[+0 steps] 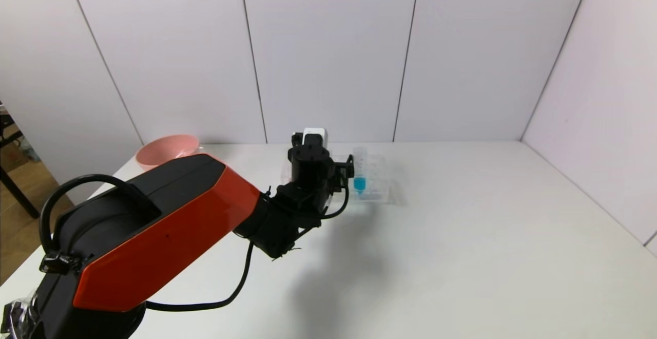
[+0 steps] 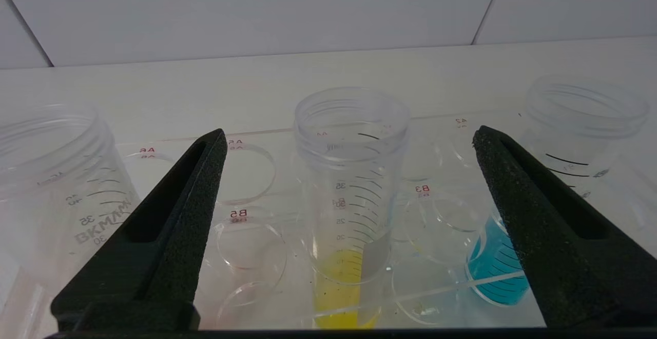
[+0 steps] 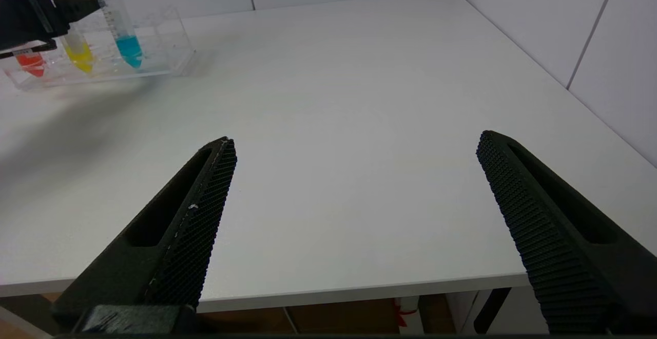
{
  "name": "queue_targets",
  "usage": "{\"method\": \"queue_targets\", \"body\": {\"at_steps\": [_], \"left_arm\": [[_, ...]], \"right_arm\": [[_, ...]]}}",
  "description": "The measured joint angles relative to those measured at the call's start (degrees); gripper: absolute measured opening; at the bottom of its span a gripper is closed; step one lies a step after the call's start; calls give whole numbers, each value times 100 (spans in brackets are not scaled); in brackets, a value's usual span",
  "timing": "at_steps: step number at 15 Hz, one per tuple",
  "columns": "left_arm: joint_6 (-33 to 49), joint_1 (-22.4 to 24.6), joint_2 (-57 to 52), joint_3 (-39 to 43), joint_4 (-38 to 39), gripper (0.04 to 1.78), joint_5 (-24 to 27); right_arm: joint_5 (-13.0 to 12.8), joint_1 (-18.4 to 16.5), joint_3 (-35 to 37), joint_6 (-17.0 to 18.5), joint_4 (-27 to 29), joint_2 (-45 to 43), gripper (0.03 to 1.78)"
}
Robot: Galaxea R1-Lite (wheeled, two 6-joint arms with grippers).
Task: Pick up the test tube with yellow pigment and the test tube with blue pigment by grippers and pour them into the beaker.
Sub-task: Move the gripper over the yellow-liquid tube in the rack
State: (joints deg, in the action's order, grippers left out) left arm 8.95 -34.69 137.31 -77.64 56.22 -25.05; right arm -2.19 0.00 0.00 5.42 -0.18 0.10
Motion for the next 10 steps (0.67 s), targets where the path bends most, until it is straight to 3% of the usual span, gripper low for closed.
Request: {"method": "queue_targets", "body": {"at_steps": [2, 3, 4, 5, 10], "left_arm": [[-13, 39, 94, -110, -39, 167, 0], [-13, 79, 133, -171, -123, 141, -16], [-5, 123, 168, -236, -162, 63, 66], [-7, 94, 196, -268, -173, 55, 11], [-11, 105, 255, -304, -166, 55, -6]], "right_arm": [[0, 0, 0, -2, 2, 0, 171], [0, 0, 0, 0, 0, 0, 171], [0, 2, 0, 0, 2, 0, 171], [7, -5, -2, -2, -2, 0, 171], [0, 0, 0, 0, 2, 0, 171]]}}
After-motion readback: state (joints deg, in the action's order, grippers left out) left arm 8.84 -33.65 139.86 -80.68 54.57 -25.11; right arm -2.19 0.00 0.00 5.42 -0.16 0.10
